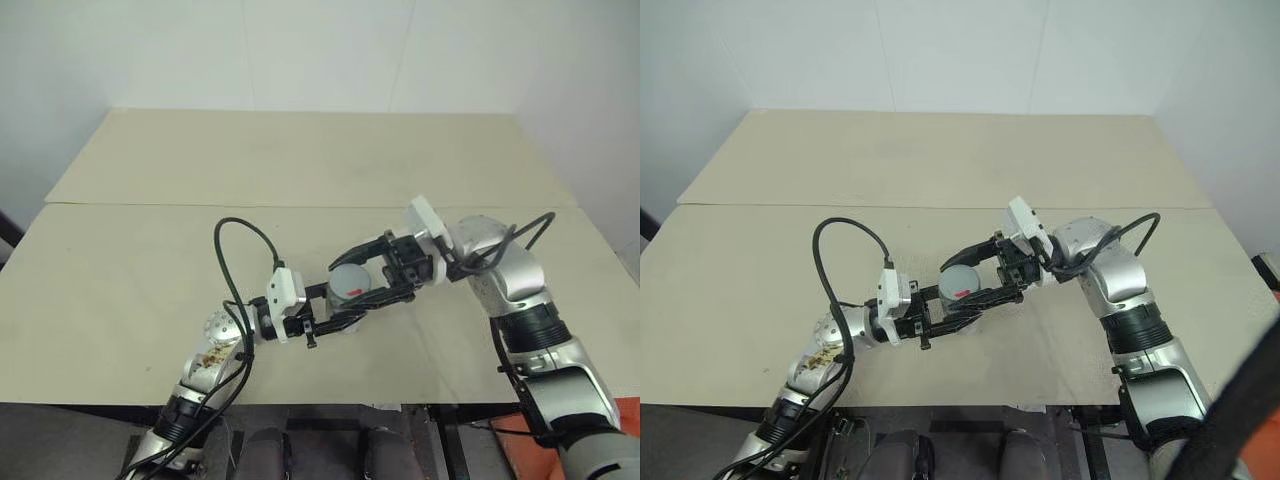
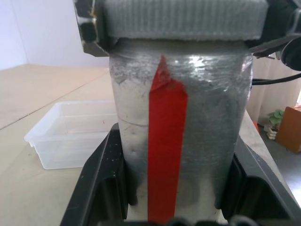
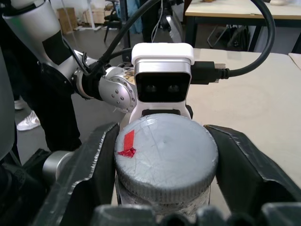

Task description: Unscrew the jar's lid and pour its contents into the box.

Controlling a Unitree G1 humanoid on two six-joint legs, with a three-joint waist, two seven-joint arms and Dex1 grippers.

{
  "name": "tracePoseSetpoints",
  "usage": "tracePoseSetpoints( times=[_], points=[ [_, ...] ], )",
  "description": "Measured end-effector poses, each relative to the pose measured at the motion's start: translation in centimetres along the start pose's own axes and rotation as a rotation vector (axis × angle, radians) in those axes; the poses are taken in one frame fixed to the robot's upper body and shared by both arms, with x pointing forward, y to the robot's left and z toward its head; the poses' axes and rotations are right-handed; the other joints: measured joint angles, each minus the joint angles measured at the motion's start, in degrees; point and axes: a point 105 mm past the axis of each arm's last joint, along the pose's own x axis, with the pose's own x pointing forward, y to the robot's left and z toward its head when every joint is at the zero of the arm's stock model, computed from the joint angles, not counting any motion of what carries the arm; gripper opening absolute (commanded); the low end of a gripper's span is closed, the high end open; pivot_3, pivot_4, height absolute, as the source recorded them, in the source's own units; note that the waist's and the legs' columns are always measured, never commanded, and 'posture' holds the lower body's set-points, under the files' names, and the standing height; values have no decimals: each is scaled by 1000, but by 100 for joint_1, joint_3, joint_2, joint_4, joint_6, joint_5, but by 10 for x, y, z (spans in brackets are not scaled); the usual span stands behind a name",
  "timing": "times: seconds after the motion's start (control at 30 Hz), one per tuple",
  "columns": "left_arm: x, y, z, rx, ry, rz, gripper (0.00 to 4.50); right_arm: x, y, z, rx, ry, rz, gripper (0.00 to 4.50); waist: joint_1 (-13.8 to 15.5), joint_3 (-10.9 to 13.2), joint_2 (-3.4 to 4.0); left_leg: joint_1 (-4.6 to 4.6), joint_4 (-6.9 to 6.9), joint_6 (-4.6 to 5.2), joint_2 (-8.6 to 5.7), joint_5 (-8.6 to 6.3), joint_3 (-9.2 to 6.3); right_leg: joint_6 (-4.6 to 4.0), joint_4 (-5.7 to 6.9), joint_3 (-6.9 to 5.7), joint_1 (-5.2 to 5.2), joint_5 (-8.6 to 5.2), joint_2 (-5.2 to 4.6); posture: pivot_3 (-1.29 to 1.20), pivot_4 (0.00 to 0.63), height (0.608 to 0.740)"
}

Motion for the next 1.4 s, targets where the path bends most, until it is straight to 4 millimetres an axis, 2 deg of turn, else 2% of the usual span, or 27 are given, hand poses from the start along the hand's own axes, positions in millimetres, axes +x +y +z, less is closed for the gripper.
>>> tracePoseSetpoints(
  times=[0.03, 0.07, 0.17, 0.4, 0.53, 0.7, 0.8, 1.03, 1.13, 1.27, 1.4],
  points=[
    [-1, 1, 1, 8, -5, 6, 1997, -3, -1, -3, 12, 14, -12, 4359, 0, 0, 0, 0, 0, 0, 0, 0, 0, 0, 0, 0, -1, 0, 0, 0, 150, 740],
    [-3, 3, 2, 16, -8, 13, 1997, -6, -2, -5, 22, 21, -22, 4474, -8, 0, 0, 0, -1, -1, 0, 0, 1, 0, 1, 1, -2, 0, 0, 0, 150, 740],
    [-2, 4, 4, 36, -18, 20, 1997, -6, -3, -5, 3, 11, -34, 4474, -28, 0, 0, 2, -2, -2, 0, 1, 2, 0, 1, 3, -3, 0, 0, 0, 150, 740],
    [-5, 12, -9, 54, 25, 88, 1997, -7, -3, -2, -90, -11, -148, 4474, 8, 0, 0, -2, 1, -4, 0, 2, 2, 1, 0, 1, -1, 1, 0, 0, 150, 740],
    [-2, 16, -12, 77, 39, 127, 1997, -17, 1, 1, -92, -24, -287, 4474, 12, 0, 0, -3, 1, -4, 0, 2, 2, 2, 0, 0, -2, 1, 0, 0, 150, 740],
    [4, 23, -15, 83, 37, 198, 1997, -29, 16, 2, -100, -21, -464, 4474, 6, 0, 0, -1, 0, -1, 0, 1, 1, 2, 0, 1, -1, 1, 0, 0, 150, 740],
    [10, 30, -13, 108, 34, 256, 1997, -32, 20, 10, -116, -32, -593, 4474, -9, 0, 0, 1, -3, 2, 0, -1, -1, 1, 1, 2, -2, 2, 0, 0, 150, 740],
    [11, 41, -9, 127, 5, 373, 1997, -2, 11, 30, -134, -185, -887, 4474, -11, 0, 0, -1, -2, -2, -1, 1, 0, 1, 1, 3, -3, 2, 0, 0, 150, 740],
    [12, 44, -10, 126, 4, 397, 1997, 6, 3, 24, -101, -179, -983, 4474, -6, -1, 0, -1, -1, -1, -2, 1, 0, 2, 1, 2, -2, 2, 0, 0, 150, 740],
    [13, 49, -14, 123, 17, 429, 1997, 19, -2, 17, -79, -175, -1018, 4474, -7, -1, 0, -3, -2, -1, -3, 0, 0, 2, -3, 2, -2, 1, 0, 0, 150, 740],
    [14, 50, -13, 123, 12, 434, 1997, 20, -7, 11, -81, -144, -1057, 4474, -15, -1, 1, -3, -3, 0, -2, 0, 0, 2, -2, 2, -3, 1, 0, 0, 150, 740]
  ],
)
